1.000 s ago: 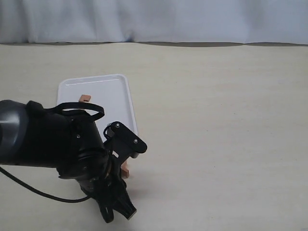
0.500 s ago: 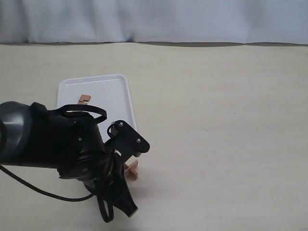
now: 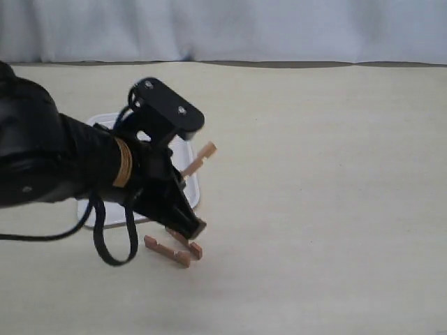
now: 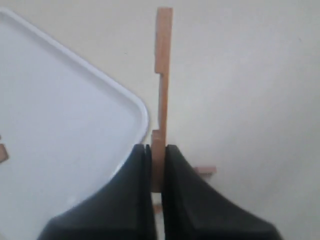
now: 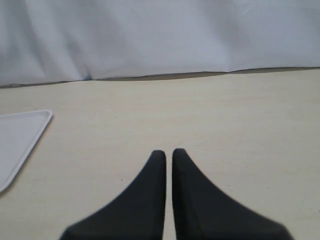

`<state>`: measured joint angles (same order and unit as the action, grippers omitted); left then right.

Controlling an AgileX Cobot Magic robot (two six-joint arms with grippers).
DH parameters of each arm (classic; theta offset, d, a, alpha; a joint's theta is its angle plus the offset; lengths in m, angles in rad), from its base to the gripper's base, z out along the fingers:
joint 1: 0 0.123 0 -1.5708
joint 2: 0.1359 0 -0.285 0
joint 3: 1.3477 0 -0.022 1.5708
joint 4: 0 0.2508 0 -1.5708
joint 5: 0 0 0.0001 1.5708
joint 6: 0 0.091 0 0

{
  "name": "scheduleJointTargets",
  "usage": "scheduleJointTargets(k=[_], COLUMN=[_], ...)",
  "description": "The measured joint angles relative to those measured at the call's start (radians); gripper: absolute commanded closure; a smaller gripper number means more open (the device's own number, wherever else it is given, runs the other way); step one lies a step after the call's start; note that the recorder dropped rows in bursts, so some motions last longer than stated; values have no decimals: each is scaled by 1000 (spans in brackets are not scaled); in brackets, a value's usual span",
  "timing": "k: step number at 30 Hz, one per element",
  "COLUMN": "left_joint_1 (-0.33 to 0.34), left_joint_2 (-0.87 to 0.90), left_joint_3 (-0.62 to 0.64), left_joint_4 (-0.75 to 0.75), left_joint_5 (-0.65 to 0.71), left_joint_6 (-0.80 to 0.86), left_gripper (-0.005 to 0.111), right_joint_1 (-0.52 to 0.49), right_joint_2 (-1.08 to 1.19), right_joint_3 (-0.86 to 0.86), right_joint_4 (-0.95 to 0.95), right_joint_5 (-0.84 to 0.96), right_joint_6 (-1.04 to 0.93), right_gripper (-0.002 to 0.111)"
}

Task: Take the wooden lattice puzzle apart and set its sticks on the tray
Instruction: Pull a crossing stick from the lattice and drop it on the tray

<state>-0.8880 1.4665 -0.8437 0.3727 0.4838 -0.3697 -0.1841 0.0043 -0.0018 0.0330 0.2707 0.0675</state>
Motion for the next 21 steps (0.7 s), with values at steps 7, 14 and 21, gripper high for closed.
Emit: scheduleJointTargets(k=[7,14,21], left_joint_1=[306,443,461], left_joint_2=[55,191,293], left_joint_3=[-6,-6,-6], left_joint_4=[7,7,7], left_joint_5=[-146,-256,-336], left_joint_6=[-34,-48,-48], left_gripper=[107,107,84], right_joint_1=[0,0,0], right_joint_2=[0,0,0], right_joint_3=[0,0,0], right_joint_4=[0,0,0], right_joint_5=[0,0,0], right_joint_6=[0,0,0], right_gripper=[104,104,104])
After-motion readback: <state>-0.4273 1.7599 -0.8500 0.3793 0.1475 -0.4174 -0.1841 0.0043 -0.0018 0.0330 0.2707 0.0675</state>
